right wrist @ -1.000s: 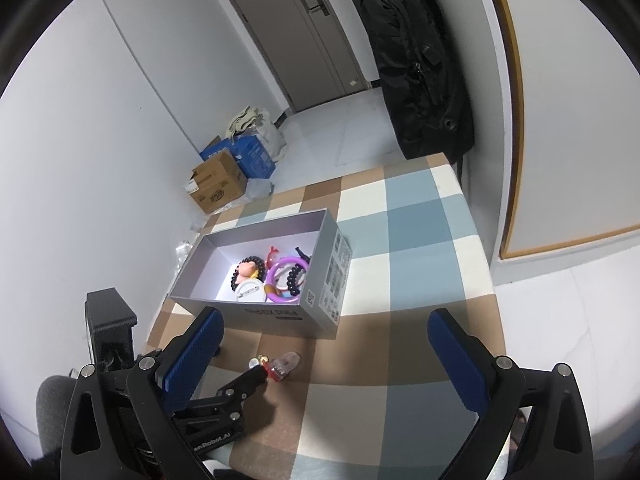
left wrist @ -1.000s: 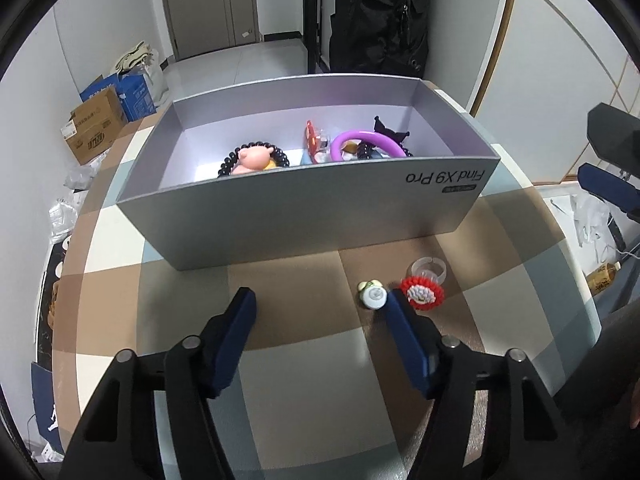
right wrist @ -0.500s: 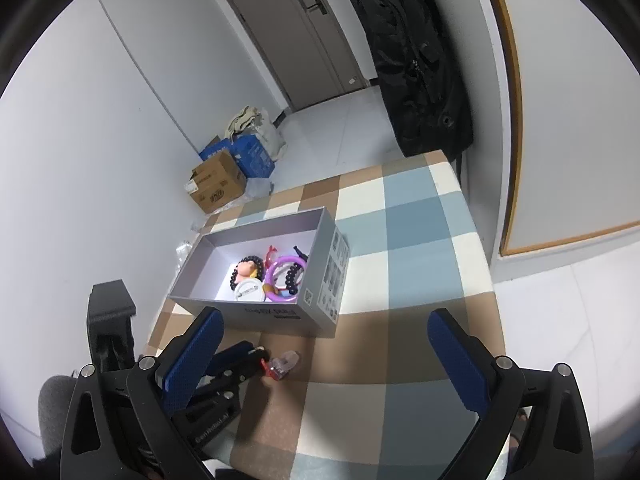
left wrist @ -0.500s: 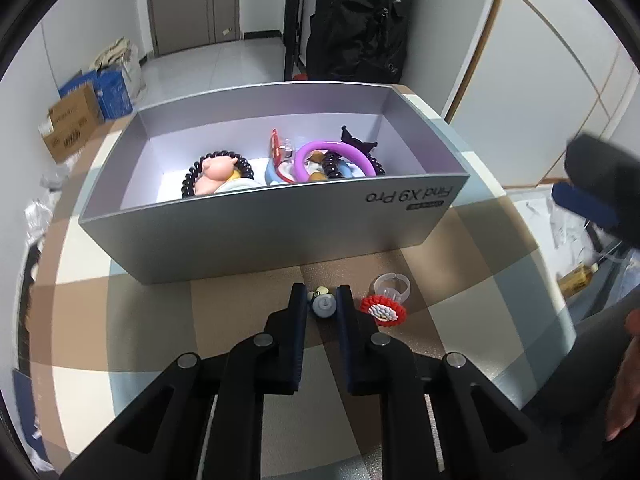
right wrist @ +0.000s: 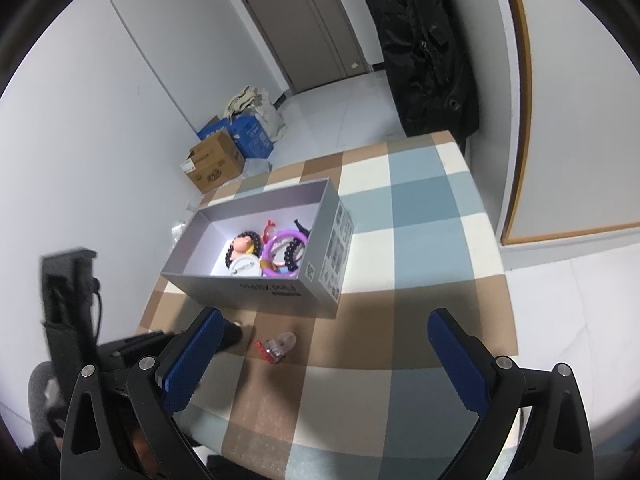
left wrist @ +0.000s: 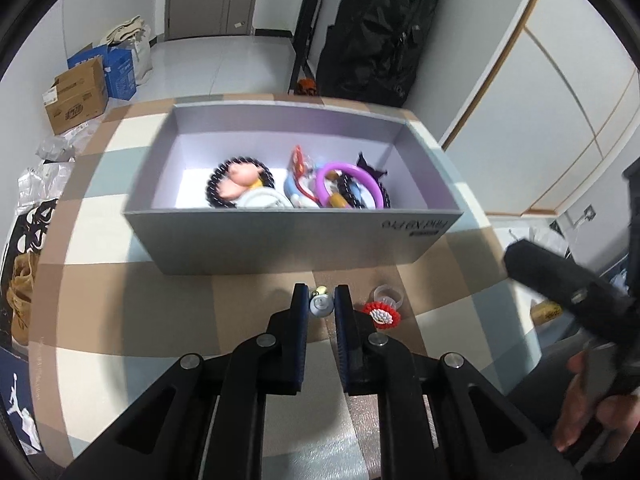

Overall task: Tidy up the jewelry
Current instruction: 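Grasp the red-and-white ring with the right gripper while the left gripper holds the charm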

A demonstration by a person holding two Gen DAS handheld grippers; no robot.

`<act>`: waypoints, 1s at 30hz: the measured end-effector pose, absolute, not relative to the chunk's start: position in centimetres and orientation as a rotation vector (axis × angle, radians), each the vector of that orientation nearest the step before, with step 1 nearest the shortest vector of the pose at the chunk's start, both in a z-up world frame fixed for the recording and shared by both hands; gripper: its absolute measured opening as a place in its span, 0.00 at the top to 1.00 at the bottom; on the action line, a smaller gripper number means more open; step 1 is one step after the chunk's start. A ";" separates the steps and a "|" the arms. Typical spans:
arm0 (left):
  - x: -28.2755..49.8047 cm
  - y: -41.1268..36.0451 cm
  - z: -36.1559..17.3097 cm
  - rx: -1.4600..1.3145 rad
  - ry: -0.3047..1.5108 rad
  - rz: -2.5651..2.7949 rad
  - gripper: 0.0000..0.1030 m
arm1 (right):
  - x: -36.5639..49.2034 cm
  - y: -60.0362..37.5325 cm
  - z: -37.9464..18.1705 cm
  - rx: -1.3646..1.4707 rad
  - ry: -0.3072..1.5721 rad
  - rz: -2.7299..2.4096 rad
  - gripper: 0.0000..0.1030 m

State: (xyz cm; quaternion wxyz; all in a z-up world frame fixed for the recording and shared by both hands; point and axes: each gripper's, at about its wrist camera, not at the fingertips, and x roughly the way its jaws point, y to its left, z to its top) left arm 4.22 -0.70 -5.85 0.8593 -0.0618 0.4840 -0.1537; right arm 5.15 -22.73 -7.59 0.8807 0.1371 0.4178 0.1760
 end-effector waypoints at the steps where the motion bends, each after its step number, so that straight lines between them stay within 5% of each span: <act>1: 4.2 -0.5 -5.7 -0.137 1.012 -0.320 0.92 | 5.1 -22.6 -7.7 0.281 0.875 0.369 0.00; 12: 3.6 1.7 -3.5 -0.246 0.941 -0.314 0.92 | 5.2 -20.2 -9.4 0.228 0.940 0.398 0.04; 30: 3.9 4.9 -2.9 -0.351 0.912 -0.309 0.92 | 5.6 -14.6 -11.5 0.057 1.008 0.447 0.58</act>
